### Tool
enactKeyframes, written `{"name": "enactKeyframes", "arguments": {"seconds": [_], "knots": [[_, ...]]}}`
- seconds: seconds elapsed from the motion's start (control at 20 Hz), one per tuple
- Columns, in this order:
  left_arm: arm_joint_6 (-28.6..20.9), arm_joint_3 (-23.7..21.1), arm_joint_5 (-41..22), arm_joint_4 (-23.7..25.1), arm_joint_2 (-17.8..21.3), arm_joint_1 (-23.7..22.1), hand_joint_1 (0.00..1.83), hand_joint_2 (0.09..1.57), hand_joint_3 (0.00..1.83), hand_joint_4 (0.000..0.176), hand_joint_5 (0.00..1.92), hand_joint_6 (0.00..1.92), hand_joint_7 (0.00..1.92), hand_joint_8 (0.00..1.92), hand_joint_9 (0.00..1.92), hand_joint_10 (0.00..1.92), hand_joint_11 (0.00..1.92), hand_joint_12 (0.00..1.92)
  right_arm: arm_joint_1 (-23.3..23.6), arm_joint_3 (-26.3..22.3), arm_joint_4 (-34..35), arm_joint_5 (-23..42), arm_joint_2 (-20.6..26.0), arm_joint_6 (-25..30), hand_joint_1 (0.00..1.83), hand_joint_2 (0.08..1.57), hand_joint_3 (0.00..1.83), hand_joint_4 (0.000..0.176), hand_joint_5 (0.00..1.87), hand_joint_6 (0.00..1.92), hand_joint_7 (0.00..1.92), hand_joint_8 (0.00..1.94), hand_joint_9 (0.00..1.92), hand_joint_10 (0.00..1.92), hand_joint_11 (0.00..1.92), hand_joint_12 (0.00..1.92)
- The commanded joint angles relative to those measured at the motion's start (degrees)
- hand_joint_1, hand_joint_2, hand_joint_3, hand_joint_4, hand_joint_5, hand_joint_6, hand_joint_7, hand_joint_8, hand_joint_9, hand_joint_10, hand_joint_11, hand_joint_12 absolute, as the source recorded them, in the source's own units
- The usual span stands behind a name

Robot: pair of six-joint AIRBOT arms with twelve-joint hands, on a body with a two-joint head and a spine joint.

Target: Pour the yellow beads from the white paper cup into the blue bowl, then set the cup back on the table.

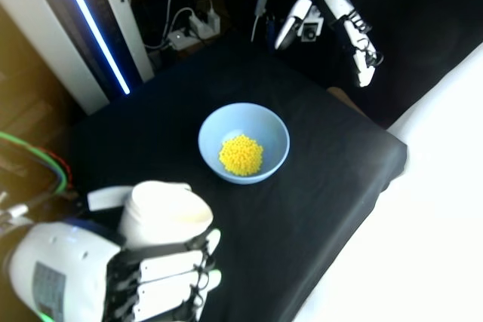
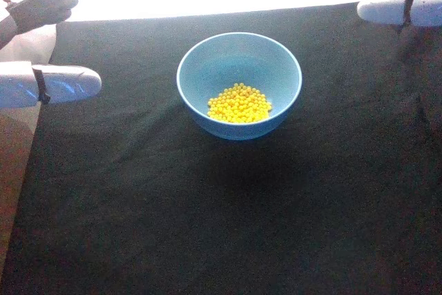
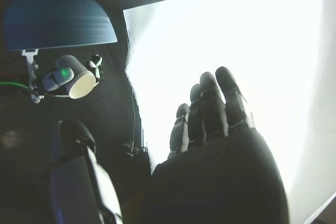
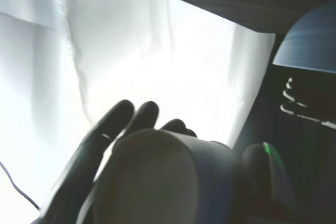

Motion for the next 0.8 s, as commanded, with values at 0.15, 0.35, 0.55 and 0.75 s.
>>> {"name": "enactKeyframes", "arguments": {"seconds": [0.15,0.35,0.55,0.75], "knots": [[-0.4,0.2,-6.8,-1.3,0.1,-0.7,0.52,0.81,0.00,0.121,0.05,0.00,0.19,0.00,0.30,0.00,0.00,0.74,-0.2,0.7,1.9,7.6,-0.1,0.8,1.00,1.20,0.00,0.039,0.80,1.26,0.73,0.00,0.56,0.00,0.19,1.04],[-0.4,0.2,-6.8,-1.3,0.1,-0.7,0.52,0.82,0.00,0.110,0.04,0.00,0.19,0.00,0.29,0.00,0.00,0.72,-0.5,0.7,1.4,7.6,-0.3,0.9,0.97,1.16,0.00,0.174,0.87,1.15,0.64,0.00,0.51,0.01,0.12,1.19],[-0.4,0.2,-6.8,-1.3,0.1,-0.7,0.55,0.81,0.00,0.126,0.04,0.00,0.19,0.01,0.29,0.00,0.00,0.67,-0.5,0.8,1.0,7.6,-0.4,1.0,0.89,1.02,0.00,0.000,0.89,0.03,0.62,0.00,0.55,0.01,0.17,1.20],[-0.4,0.2,-6.8,-1.2,0.1,-0.7,0.53,0.82,0.00,0.116,0.04,0.00,0.17,0.00,0.29,0.00,0.00,0.68,-0.7,0.9,0.6,7.5,-0.4,1.0,0.72,0.92,0.00,0.000,0.75,0.00,0.59,0.01,0.51,0.01,0.12,1.21]]}}
